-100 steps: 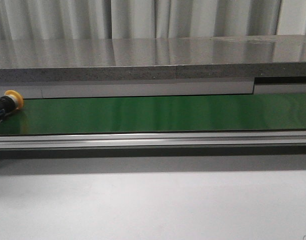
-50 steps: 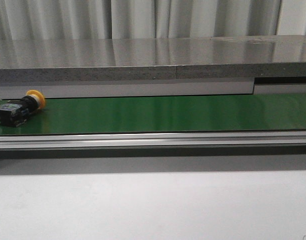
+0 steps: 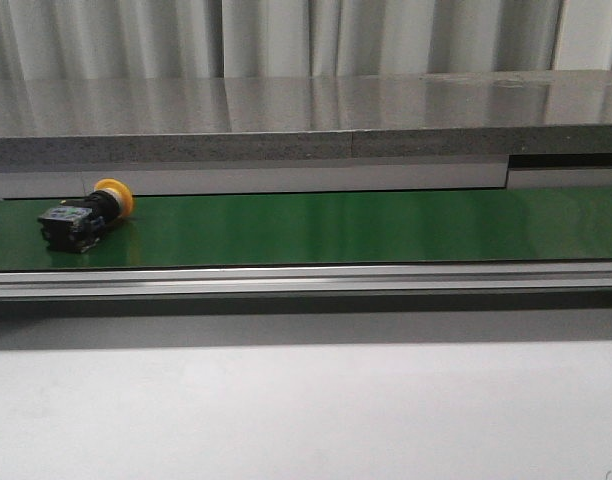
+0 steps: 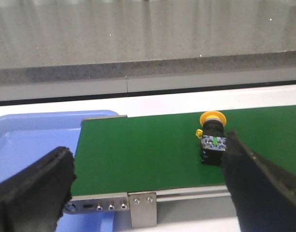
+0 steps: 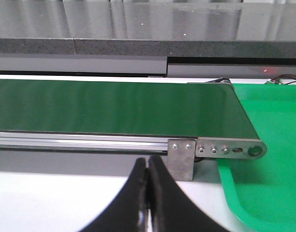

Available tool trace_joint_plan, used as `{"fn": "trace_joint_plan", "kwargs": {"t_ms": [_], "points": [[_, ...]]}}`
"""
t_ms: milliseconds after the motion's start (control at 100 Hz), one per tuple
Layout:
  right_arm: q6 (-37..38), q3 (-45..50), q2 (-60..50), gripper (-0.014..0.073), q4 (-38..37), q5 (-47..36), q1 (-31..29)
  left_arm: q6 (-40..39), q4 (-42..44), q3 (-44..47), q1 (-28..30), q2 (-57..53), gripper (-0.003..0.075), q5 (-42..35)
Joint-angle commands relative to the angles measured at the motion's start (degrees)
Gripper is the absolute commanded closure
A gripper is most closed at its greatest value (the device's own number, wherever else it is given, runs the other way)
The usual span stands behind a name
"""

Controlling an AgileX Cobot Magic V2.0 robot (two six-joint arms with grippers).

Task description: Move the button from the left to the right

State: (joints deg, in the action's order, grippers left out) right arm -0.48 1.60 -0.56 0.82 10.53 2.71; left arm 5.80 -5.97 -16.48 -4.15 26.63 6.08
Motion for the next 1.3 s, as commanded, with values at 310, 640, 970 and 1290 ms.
{"fn": "trace_joint_plan", "kwargs": {"t_ms": [310,640,970,1290], "points": [[-0.5,-0.9,-1.2,0.0661,-1.7,-4.3,-0.3,0.0,-0.1,-1.4,-0.4,0.2,0.0137,-8.8],[-0.5,-0.9,-1.2,0.0661,-1.8,-4.4,-0.3,0.0,-0.1,-1.4,-0.4,0.2,0.0633,-8.7],[-0.5,-0.9,-1.2,0.0661,-1.7,-7.5,-0.3,0.0,-0.1,-1.4,-0.4,0.2,0.0741,-8.7],[-0.5,-6.5,-0.3,0.0661,-0.8,-10.2,-0.3,0.0,-0.1,-1.4,-0.4,0.2,0.0741,-8.7]]}}
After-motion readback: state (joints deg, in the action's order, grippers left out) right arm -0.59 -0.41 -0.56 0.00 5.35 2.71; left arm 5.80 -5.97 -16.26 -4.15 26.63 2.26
